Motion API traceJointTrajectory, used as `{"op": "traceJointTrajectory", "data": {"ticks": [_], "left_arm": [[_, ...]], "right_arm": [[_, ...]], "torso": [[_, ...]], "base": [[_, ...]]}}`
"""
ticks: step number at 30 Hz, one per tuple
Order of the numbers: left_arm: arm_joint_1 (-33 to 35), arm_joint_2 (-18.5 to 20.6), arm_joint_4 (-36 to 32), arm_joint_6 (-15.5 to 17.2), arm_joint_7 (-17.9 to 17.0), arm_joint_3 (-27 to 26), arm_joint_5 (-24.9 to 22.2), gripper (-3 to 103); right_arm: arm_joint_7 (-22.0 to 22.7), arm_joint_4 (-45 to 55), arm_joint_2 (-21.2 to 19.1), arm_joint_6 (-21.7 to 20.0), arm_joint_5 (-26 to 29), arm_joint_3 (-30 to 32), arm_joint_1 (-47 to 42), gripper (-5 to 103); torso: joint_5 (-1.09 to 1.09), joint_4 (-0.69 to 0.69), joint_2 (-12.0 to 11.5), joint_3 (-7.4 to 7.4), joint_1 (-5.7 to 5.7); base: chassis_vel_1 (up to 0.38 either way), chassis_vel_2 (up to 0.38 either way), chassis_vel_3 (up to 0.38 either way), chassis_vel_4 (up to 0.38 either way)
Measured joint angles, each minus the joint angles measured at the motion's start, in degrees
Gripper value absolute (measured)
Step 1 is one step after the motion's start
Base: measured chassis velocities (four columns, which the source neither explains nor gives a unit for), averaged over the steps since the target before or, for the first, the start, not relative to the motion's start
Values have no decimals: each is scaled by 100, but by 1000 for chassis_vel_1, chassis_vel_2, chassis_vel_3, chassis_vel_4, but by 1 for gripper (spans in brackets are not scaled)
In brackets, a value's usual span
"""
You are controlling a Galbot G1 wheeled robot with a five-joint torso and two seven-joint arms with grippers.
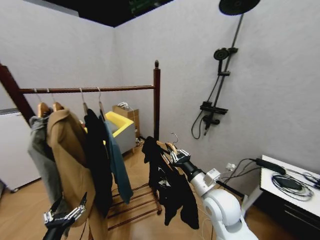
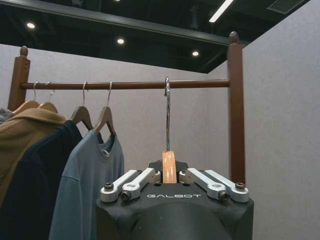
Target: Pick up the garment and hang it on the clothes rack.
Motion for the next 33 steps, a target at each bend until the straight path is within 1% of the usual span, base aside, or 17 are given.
{"op": "traceJointTrajectory", "data": {"ticks": [5,8,11,12,14,16,18,19,21,25,26,27,29,30,32,33], "left_arm": [[0,0,0,0,0,0,0,100],[0,0,1,0,0,0,0,100],[0,0,0,0,0,0,0,100],[0,0,0,0,0,0,0,100],[0,0,0,0,0,0,0,100],[0,0,0,0,0,0,0,100],[0,0,0,0,0,0,0,100],[0,0,0,0,0,0,0,100],[0,0,0,0,0,1,0,100],[0,0,0,0,0,0,0,100],[0,0,0,0,0,0,0,100],[0,0,0,0,0,0,0,100],[0,-1,0,0,0,0,0,100],[0,-1,0,0,0,0,0,100],[0,0,0,0,1,0,0,100],[0,0,0,0,1,0,0,100]], "right_arm": [[70,32,-10,8,-36,42,-28,10],[144,37,-7,27,-126,57,-34,10],[388,43,15,58,-335,34,11,10],[388,43,15,58,-335,34,11,10],[603,97,18,-70,-372,-27,127,10],[678,114,14,-131,-388,-53,187,10],[876,128,-2,-335,-532,-116,425,10],[876,128,-2,-335,-532,-116,425,10],[944,80,-56,-491,-668,-192,643,10],[972,-78,-158,-563,-668,-347,980,10],[974,-178,-211,-615,-560,-412,1215,10],[974,-178,-211,-615,-560,-412,1215,10],[1054,-406,-253,-748,-66,-494,1663,10],[1054,-406,-253,-748,-66,-494,1663,10],[1291,-748,-231,-876,602,-583,2235,10],[1291,-748,-231,-876,602,-583,2235,10]], "torso": [[1,-2,0,0,0],[0,2,0,0,0],[0,-1,0,0,0],[0,-1,0,0,0],[0,-2,0,0,0],[0,-2,0,0,0],[1,-2,0,0,0],[1,-2,0,0,0],[1,-2,0,0,0],[1,-1,0,0,0],[1,-1,0,0,0],[1,-1,0,0,0],[0,-1,0,0,0],[0,-1,0,0,0],[0,-1,0,0,0],[0,-1,0,0,0]], "base": [[118,127,138,125],[112,87,109,134],[42,51,19,34],[0,0,0,0],[0,0,0,0],[0,0,0,0],[0,0,0,0],[0,0,0,0],[0,0,0,0],[0,0,0,0],[0,0,0,0],[0,0,0,0],[0,0,0,0],[0,0,0,0],[0,0,0,0],[0,0,0,0]]}}
